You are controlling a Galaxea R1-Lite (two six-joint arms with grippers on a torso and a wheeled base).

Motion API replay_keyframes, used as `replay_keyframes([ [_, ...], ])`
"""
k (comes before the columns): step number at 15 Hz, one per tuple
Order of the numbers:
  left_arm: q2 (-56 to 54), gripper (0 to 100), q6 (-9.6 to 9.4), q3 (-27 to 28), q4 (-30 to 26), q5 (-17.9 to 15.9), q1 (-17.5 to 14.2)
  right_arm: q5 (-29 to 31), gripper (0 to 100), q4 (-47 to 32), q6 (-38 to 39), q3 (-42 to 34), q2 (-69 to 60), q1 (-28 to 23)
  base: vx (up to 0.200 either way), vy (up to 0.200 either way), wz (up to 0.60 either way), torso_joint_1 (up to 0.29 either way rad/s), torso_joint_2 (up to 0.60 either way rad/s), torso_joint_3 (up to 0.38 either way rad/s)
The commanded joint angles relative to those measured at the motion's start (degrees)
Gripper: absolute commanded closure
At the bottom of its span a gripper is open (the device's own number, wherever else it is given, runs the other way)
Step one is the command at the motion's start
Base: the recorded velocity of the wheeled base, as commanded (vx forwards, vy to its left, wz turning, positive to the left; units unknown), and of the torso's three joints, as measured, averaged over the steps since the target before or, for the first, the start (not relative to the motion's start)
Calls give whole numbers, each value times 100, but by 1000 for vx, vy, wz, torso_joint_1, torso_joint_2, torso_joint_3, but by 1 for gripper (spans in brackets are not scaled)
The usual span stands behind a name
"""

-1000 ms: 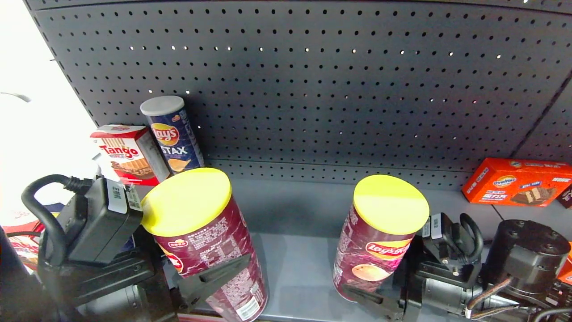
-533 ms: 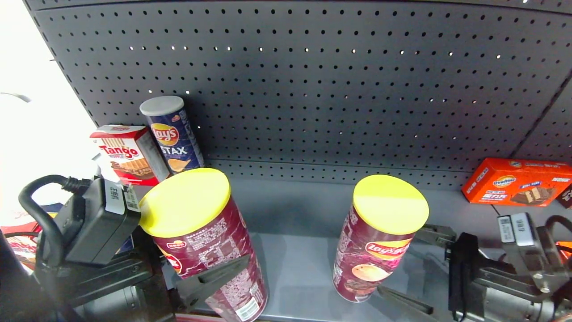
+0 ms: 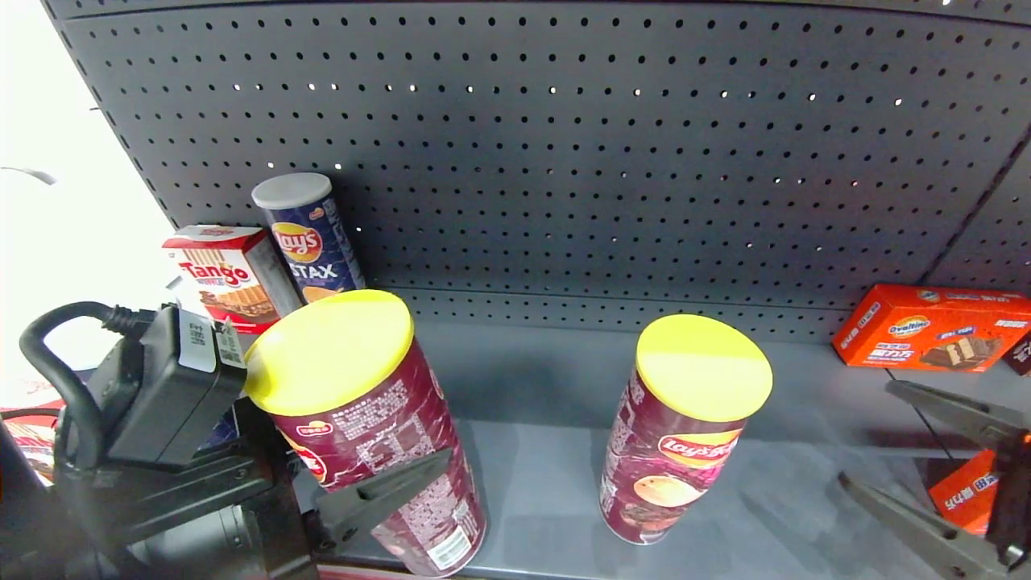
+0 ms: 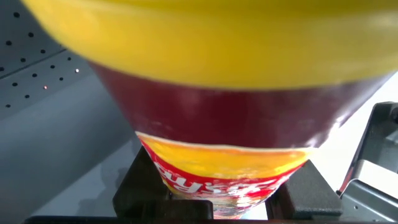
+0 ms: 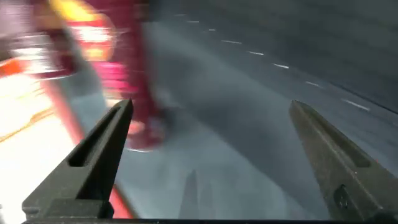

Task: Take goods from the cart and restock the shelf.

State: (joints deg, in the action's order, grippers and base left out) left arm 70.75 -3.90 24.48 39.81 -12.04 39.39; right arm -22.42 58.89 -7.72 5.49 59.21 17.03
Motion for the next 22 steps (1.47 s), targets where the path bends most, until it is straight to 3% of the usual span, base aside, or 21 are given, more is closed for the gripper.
replay_keyframes([
  [1,0,100,3,13,0,-8,-1,572,0,-396,200,-320,-1298,-780,0,0,0,0,0,0],
  [5,0,100,3,13,0,-26,-1,1583,0,-1750,244,-487,-2818,-1070,0,0,0,0,0,0],
  [10,0,100,-14,171,18,-35,8,2989,0,-4676,253,-302,-5394,-1070,0,0,0,0,0,0],
  [12,0,100,-32,180,9,-35,8,3674,0,-4747,236,-329,-5367,-1070,0,0,0,0,0,0],
  [15,-9,100,-49,136,9,-35,78,3754,0,-5353,209,-549,-5367,-1070,0,0,0,0,0,0],
  [16,-9,100,-49,154,9,-44,78,3490,0,-5450,25,-549,-5367,-1070,0,0,0,0,0,0],
  [18,-9,100,-41,171,9,-52,78,2286,0,-5459,-37,-549,-5367,-1070,0,0,0,0,0,0],
  [19,-9,100,-41,171,9,-52,78,2277,0,-5459,-28,-549,-5367,-1070,0,0,0,0,0,0],
  [22,0,100,-49,162,9,-360,16,2848,0,-5608,1044,-549,-5367,-1070,0,0,0,0,0,0],
])
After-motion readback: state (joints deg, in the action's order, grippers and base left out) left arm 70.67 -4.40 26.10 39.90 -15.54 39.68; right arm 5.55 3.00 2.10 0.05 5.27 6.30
